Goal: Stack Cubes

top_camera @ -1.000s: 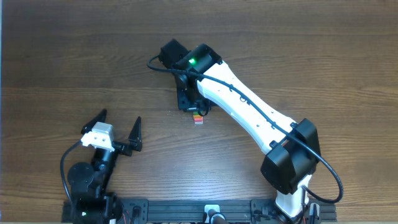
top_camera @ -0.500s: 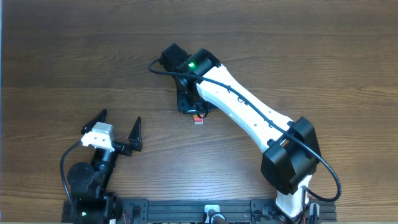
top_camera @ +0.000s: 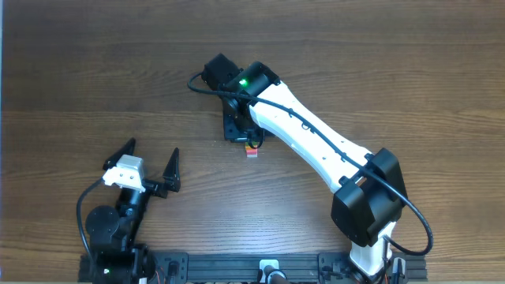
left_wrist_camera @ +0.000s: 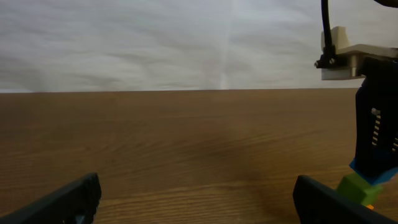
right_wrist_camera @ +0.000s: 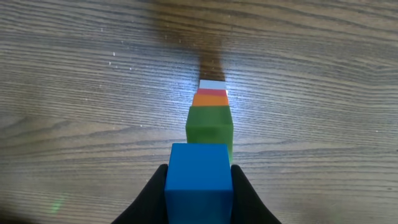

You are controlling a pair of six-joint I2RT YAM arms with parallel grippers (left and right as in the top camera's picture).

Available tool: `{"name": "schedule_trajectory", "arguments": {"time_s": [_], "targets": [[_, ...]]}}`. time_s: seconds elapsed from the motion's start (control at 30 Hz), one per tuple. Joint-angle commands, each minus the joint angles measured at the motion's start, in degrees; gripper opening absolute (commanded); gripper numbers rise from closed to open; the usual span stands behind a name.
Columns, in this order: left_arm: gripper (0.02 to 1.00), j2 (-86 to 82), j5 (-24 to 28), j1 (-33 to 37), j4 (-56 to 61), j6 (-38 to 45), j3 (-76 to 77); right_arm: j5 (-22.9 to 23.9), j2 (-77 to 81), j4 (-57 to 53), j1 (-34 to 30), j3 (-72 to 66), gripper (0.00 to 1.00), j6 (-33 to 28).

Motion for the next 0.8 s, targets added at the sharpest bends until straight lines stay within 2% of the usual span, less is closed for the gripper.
{"name": "schedule_trajectory", "arguments": {"time_s": [0.03,0.8], "targets": [[1.000,-0.31,-0.24,0.17,-0.22,-0.81,-0.22,-0.07,0.72,0.33,-0.42,-0.44,0.012,0.22],[1.000,-0.31,-0.24,0.17,-0.22,-0.81,-0.22,0.37,0.76,0.39,-0.94,-1.64,0.009,-0.22]]}}
